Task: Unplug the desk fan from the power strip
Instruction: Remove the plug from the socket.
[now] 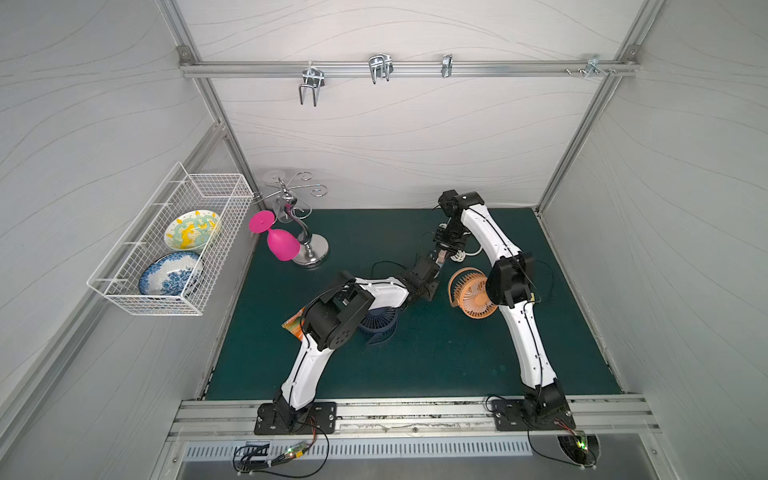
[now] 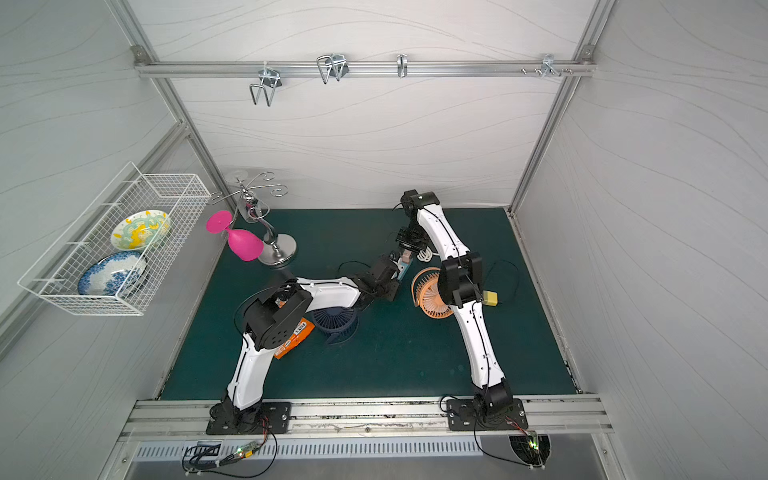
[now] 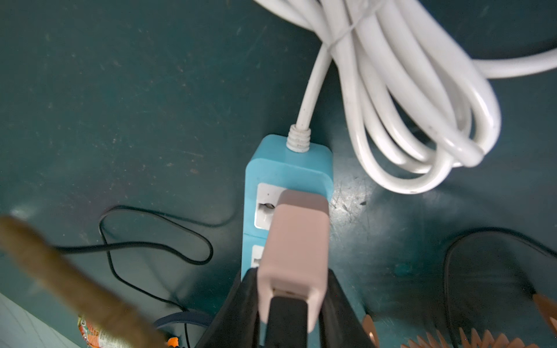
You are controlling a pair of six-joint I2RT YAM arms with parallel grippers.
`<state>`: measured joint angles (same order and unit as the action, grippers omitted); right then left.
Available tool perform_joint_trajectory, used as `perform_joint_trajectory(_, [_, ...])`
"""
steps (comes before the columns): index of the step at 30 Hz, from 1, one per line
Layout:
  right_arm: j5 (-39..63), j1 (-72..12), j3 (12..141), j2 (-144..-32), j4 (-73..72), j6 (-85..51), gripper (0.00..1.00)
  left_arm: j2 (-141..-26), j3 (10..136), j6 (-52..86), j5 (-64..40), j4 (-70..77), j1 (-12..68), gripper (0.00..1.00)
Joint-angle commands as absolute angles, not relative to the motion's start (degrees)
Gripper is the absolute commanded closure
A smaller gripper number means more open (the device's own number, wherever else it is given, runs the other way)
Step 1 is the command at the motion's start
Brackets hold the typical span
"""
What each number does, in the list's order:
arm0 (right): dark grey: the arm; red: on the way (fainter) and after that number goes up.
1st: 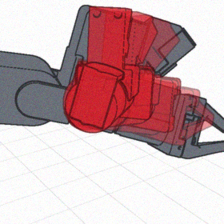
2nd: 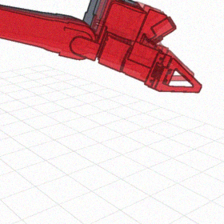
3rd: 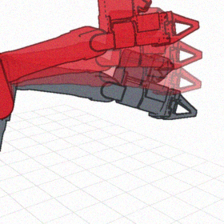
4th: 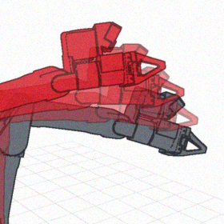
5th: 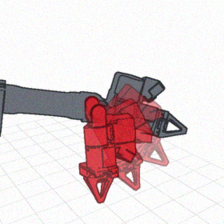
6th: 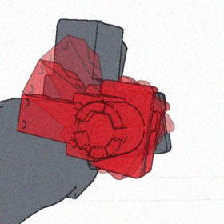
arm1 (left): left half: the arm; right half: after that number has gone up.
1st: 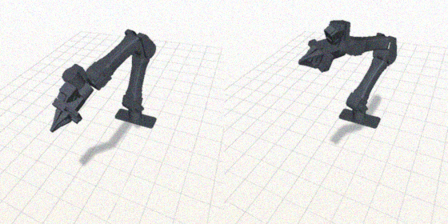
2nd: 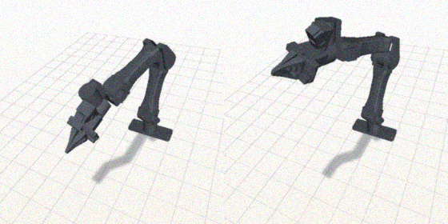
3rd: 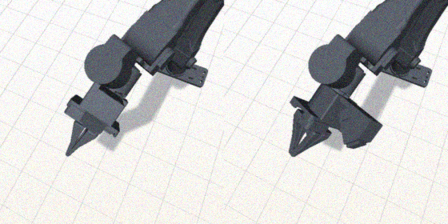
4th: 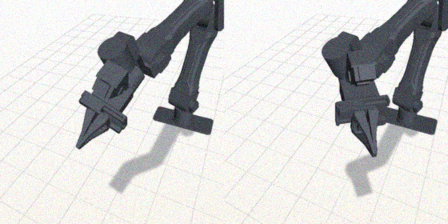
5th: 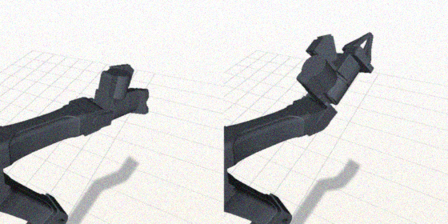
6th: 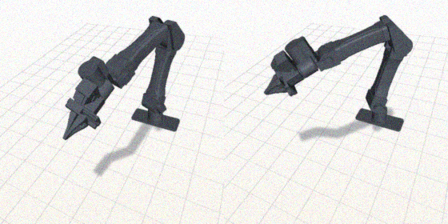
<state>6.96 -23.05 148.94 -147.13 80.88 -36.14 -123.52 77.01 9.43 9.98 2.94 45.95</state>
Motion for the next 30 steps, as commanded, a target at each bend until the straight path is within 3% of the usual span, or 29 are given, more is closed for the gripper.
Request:
perform_joint_trajectory(1, [12.5, -26.0, 150.3, -149.9, 75.7, -34.4, 1.00, -127.3, 76.1, 7.3, 1.8, -6.1, 49.7, 1.00])
perform_joint_trajectory(10, [19.7, -21.9, 149.5, -147.2, 68.8, -42.0, 1.00, -126.8, 73.8, 8.1, 0.9, -4.9, 51.1, 1.00])
perform_joint_trajectory(14, [24.0, -19.0, 143.4, -143.2, 65.4, -45.0, 1.00, -126.8, 72.8, 8.7, 0.6, -4.2, 51.2, 1.00])
perform_joint_trajectory(20, [20.9, -18.6, 142.8, -139.1, 65.2, -44.0, 1.00, -126.7, 72.7, 8.6, 0.7, -3.9, 51.3, 1.00])
perform_joint_trajectory(30, [11.4, -26.5, 151.5, -145.0, 77.0, -31.1, 1.00, -127.1, 73.0, 8.1, 0.5, -3.9, 51.3, 1.00])
